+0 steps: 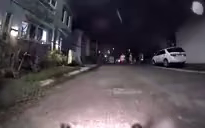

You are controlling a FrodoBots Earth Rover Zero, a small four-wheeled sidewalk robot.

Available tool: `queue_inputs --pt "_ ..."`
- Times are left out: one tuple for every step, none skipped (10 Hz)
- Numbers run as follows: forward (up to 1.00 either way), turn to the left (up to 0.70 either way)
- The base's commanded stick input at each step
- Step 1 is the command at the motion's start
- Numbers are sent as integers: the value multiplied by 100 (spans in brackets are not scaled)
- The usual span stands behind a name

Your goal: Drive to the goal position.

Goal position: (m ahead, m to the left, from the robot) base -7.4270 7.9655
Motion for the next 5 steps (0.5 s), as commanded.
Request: queue_inputs --pt "100 0" --pt "100 0" --pt "100 0" --pt "100 0" --pt "100 -5"
